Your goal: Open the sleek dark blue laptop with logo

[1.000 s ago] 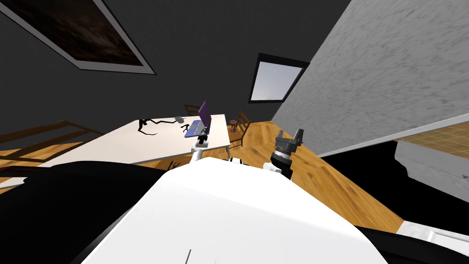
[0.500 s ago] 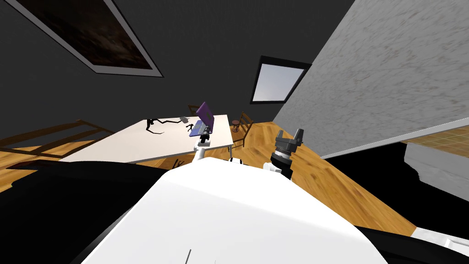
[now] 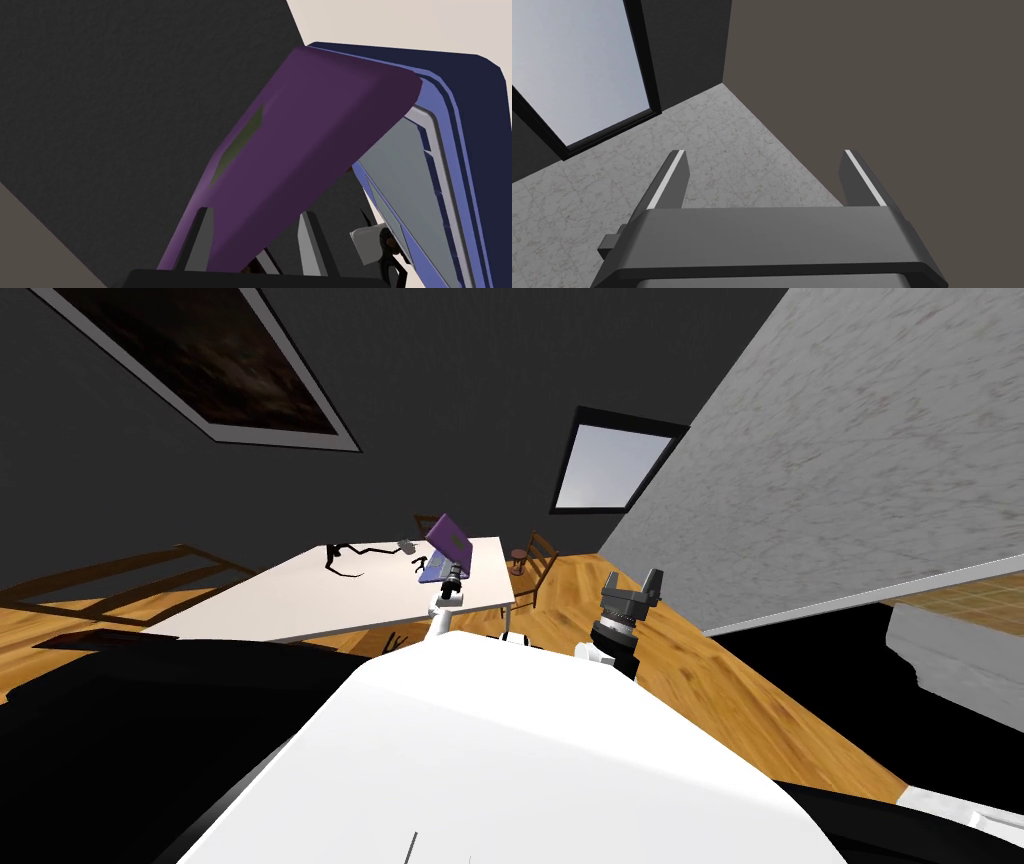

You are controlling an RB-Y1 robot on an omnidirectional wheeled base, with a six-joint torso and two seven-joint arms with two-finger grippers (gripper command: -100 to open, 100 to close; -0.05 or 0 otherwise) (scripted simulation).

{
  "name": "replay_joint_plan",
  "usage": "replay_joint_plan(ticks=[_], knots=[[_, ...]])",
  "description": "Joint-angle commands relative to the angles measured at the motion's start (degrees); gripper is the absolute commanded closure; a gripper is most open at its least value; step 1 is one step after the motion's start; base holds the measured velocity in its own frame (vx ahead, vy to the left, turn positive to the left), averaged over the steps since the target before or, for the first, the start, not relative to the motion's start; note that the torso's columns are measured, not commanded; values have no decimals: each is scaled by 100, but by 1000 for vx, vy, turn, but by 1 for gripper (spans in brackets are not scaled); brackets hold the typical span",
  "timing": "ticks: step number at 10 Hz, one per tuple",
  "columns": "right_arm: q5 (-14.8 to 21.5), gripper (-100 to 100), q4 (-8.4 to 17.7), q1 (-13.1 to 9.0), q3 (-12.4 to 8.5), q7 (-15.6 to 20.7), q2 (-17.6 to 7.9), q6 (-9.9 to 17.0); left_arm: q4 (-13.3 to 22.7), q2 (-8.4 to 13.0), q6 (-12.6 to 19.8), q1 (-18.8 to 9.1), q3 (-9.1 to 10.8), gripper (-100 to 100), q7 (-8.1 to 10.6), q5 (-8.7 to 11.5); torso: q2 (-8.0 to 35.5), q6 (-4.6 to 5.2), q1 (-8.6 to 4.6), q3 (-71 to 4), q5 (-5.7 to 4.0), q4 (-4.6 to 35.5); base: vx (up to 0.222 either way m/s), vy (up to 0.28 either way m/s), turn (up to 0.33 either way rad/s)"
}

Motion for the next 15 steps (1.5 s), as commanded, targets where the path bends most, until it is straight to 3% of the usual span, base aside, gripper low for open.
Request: replay_joint_plan(ticks=[1,7,8,9,10,11,15], knots=[[0,0,0,0,0,0,0,0,140,-178,-184,-40,-15,100,275,264,5,1,8,2,0,2,-15,90,30],[0,0,0,0,0,0,0,0,468,-594,-613,-132,-49,100,916,882,2,0,5,2,-1,3,-9,90,26],[0,0,0,0,0,0,0,0,458,-553,-571,-128,-41,100,844,823,3,-1,-1,1,-2,2,-3,30,1],[0,0,0,0,0,0,0,0,597,-585,-767,-90,-75,100,1122,1056,5,-1,-10,2,-6,4,0,40,-41],[0,0,0,0,0,0,0,0,664,-597,-861,-74,-91,100,1251,1168,8,3,-2,4,-1,1,-1,54,-44],[0,0,0,0,0,0,0,0,551,-546,-575,-216,-57,-100,1128,1081,10,3,5,5,1,3,-28,17,27],[0,0,0,-1,1,0,1,0,384,-472,-152,-475,-29,-100,1116,1071,14,-1,-1,8,-7,11,-43,-22,27]])
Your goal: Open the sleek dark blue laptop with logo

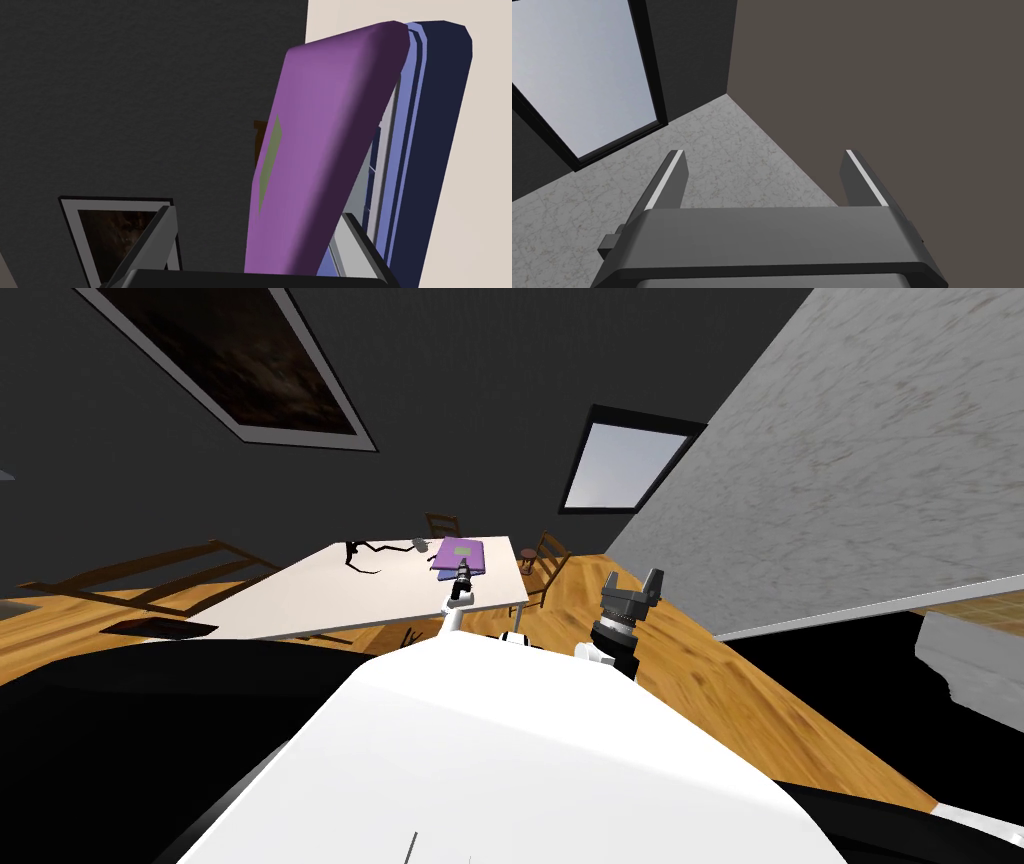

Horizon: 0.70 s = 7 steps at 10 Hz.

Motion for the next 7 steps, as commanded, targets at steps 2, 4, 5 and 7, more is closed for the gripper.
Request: replay_joint_plan(ticks=[2,4,5,7], knots=[[0,0,0,0,0,0,0,0,-212,95,490,-309,29,-100,-11,-9,1,0,3,1,2,0,-42,-17,33],[0,0,0,0,0,0,0,0,-201,92,533,-326,40,-100,-14,-11,11,0,1,9,-1,5,-38,-11,21],[0,0,0,0,0,0,0,0,-213,94,571,-330,40,0,-15,-11,0,0,4,2,4,-3,0,0,0],[0,0,0,1,0,0,0,0,-198,89,579,-316,42,0,-15,-11,-10,0,5,-6,4,-5,0,0,0]])
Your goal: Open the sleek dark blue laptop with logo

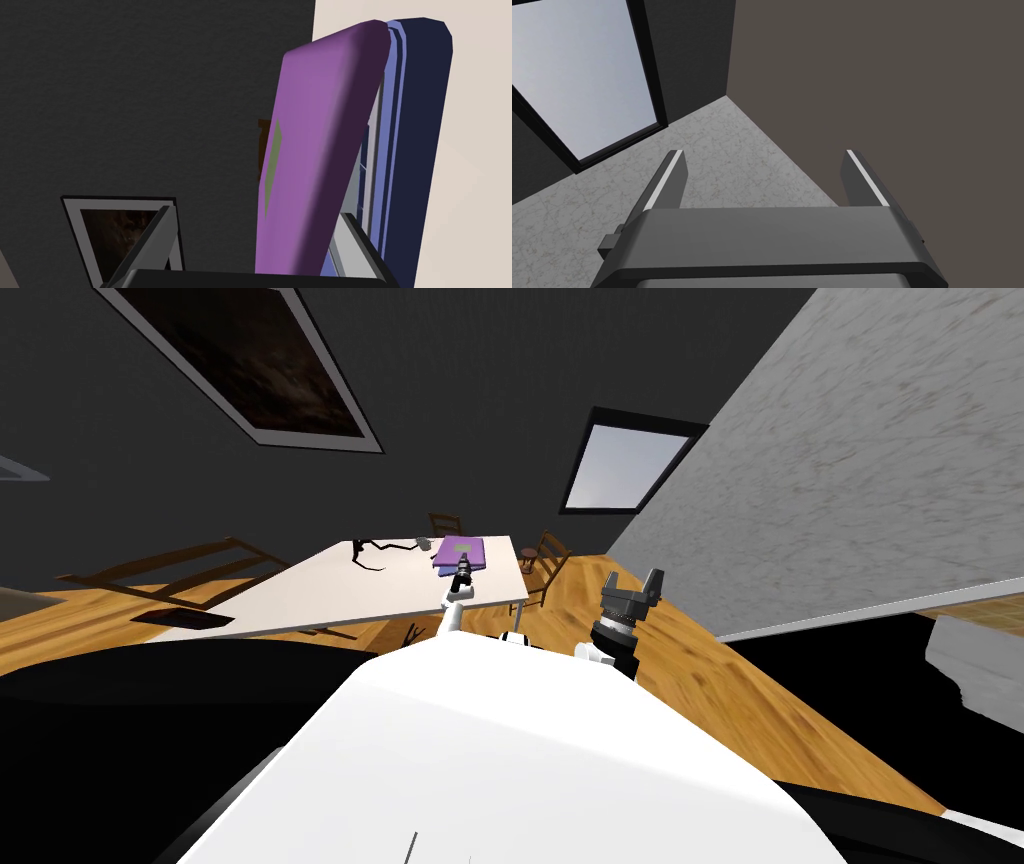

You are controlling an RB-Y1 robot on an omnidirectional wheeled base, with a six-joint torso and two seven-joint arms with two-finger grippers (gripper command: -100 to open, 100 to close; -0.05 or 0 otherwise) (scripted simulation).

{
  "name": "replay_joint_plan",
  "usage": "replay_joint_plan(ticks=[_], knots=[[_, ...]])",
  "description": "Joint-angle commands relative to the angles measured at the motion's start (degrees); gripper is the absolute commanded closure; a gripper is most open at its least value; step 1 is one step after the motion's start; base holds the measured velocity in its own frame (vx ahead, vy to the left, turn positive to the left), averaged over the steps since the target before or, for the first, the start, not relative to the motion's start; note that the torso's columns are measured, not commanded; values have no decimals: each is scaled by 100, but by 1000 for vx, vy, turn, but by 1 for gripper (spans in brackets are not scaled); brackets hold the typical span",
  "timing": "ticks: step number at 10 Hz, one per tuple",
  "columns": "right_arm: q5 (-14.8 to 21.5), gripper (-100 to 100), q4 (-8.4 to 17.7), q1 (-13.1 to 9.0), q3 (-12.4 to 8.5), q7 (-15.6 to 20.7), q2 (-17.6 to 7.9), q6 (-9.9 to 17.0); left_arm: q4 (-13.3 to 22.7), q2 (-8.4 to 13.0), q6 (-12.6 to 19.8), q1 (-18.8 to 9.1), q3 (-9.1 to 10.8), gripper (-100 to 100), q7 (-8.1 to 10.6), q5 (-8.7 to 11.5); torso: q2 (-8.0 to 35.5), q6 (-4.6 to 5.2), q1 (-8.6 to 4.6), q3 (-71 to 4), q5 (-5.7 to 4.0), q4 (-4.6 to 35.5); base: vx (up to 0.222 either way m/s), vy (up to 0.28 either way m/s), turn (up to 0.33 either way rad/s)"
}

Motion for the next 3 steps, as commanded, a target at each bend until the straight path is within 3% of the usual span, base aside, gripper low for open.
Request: replay_joint_plan(ticks=[1,3], knots=[[0,0,0,0,0,0,0,0,7,-3,6,7,1,0,0,0,4,0,-1,2,-1,2,0,0,0],[0,0,0,0,0,0,0,0,21,-8,18,20,2,0,-1,0,11,0,-4,7,-2,4,0,0,0]])
